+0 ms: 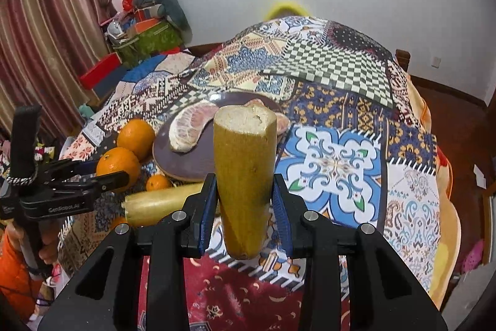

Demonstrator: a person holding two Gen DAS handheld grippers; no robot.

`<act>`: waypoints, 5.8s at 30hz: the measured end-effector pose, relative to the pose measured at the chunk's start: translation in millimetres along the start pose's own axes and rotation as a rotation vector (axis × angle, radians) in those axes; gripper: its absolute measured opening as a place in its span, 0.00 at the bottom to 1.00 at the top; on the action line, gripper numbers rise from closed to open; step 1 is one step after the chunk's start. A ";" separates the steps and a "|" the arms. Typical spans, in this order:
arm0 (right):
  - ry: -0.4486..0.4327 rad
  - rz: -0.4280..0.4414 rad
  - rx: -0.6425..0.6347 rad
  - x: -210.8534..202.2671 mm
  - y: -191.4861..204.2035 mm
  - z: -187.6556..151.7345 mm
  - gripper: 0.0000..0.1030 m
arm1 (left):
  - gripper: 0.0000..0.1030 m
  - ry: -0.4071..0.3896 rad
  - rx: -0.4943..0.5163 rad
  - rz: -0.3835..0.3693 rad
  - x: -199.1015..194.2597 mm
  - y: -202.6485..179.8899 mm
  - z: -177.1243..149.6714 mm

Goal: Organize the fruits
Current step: 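Carry the corn cob in the right tool toward the plate while the left tool carries the orange, then lower the orange onto the plate and open the left tool while the right tool lowers the cob, then lay the corn cob on the plate and open the right tool, then grasp a second corn cob with the right tool while the left tool grasps another large orange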

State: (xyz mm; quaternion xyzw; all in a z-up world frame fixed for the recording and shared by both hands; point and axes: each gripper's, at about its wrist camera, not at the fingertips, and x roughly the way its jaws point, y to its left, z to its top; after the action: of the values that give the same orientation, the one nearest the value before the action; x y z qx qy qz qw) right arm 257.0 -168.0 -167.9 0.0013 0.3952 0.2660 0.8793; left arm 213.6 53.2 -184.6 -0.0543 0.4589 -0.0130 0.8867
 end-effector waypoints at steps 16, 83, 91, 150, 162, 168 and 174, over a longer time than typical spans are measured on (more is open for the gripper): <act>-0.079 0.028 -0.029 2.6 12.5 33.5 0.31 | 0.61 -0.139 0.042 -0.028 -24.7 -20.1 52.5; 0.051 0.128 -0.048 104.0 -2.3 68.0 0.31 | 0.62 0.021 0.015 -0.082 87.7 -14.7 106.4; 0.051 0.101 -0.050 101.9 -4.6 66.7 0.31 | 0.62 -0.041 0.017 -0.069 63.3 -13.0 107.6; 0.061 0.061 -0.133 33.3 74.6 0.5 0.71 | 0.70 -0.052 0.048 0.058 -29.8 20.4 0.0; 0.094 0.025 -0.117 46.8 83.2 -17.0 0.71 | 0.71 0.008 0.053 0.067 15.1 29.8 19.1; 0.059 0.011 -0.073 46.3 72.0 -5.4 0.71 | 0.71 0.021 0.051 0.063 39.2 28.7 35.2; 0.053 0.023 -0.020 48.5 58.4 -0.4 0.72 | 0.71 0.033 0.046 0.078 56.9 29.5 40.8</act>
State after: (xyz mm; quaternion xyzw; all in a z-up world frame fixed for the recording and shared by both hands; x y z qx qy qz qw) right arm 256.0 -95.2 -189.4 -0.0100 0.4158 0.2801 0.8652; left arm 279.0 81.8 -210.6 -0.0160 0.4747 0.0100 0.8799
